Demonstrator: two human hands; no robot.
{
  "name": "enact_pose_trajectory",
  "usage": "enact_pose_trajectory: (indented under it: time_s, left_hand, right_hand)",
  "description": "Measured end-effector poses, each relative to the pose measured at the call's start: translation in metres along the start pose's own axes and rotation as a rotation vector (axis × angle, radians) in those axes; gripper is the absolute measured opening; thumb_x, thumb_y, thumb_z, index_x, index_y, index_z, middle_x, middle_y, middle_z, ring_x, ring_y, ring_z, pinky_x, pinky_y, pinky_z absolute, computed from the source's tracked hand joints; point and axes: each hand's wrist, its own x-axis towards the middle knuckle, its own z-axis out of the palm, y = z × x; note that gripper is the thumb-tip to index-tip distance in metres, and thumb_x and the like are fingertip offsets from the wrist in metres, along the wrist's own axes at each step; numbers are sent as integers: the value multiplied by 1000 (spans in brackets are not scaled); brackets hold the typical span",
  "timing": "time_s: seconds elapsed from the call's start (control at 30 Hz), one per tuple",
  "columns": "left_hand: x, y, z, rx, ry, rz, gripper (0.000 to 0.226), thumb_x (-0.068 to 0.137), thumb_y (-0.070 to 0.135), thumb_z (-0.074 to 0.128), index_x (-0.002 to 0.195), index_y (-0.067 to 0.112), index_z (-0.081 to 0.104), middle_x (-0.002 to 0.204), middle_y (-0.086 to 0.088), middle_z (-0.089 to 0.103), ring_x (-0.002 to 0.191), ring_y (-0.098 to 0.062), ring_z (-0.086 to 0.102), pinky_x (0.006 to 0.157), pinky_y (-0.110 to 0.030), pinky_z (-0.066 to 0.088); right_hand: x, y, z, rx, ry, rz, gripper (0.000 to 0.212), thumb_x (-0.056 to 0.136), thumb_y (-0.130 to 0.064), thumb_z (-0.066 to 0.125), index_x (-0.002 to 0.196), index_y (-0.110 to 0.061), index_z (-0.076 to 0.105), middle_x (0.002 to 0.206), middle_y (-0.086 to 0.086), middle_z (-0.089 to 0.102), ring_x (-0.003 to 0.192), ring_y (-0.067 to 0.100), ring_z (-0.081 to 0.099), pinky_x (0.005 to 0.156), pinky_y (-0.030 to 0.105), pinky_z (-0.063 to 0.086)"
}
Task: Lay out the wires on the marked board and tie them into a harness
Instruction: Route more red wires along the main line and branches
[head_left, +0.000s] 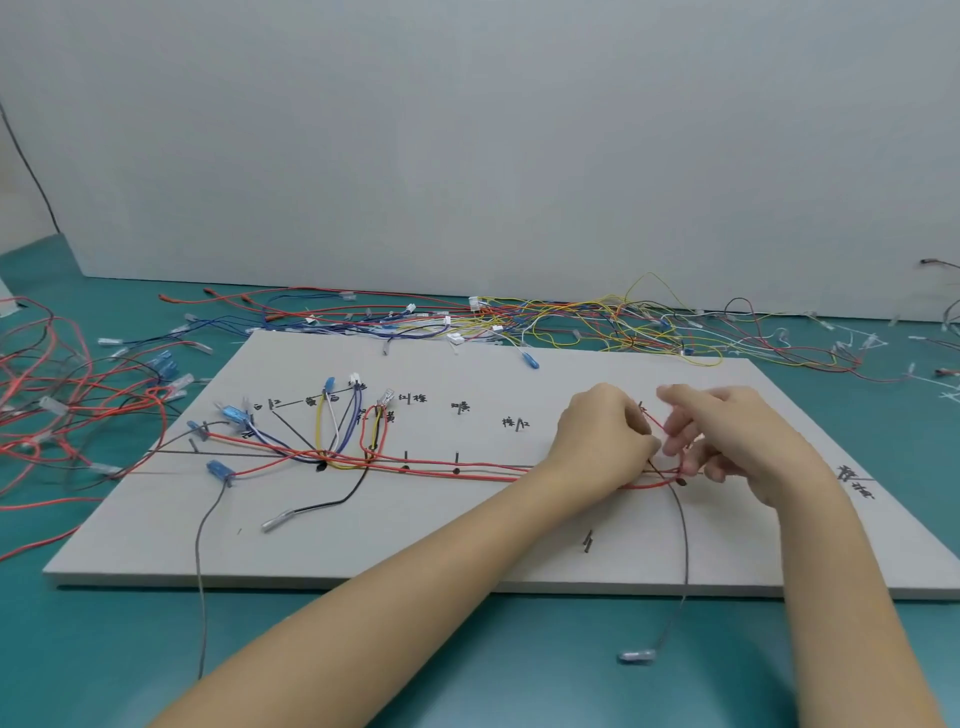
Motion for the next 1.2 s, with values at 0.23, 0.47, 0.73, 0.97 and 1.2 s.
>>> enact_pose_trajectory:
  time_s: [0.23,0.47,0.73,0.97,1.2]
  left_hand:
    - [-2,-1,4,-107,27,-72,8,75,15,72,82,17,76,78,-3,71,81,-20,67,70,-26,52]
    - [-2,-2,1,-97,8,-40,11,76,12,68,78,18,78,64,6,66,77,-16,66,68,-26,51]
    - [2,-3,0,49,-180,109,9,82,21,74,83,14,79,67,6,66,72,-12,60,70,-31,51]
    - [2,3,13,92,-144,168,7,78,19,78,83,15,79,87,-3,69,89,-18,58,75,-31,50]
    - [-3,8,26,146,-97,158,8,82,15,67,83,15,75,91,-6,71,97,-26,58,77,-34,50]
  right_hand:
    - [-12,0,-16,-20,-287,65,28,79,-26,77,90,-4,63,79,14,72,34,11,42,30,16,26]
    - [-11,6,-26,-6,-379,48,23,81,0,71,103,2,63,74,21,68,29,8,32,30,12,21]
    - [-5,15,-29,-193,-215,161,7,82,-1,71,82,-4,64,55,9,63,32,7,41,32,12,24]
    - [5,22,-34,-309,-45,197,7,84,-1,68,82,-7,64,48,3,63,36,9,49,41,20,29]
    - [14,24,-18,-381,63,-20,13,85,-12,68,74,-7,64,78,10,64,71,23,52,62,31,38]
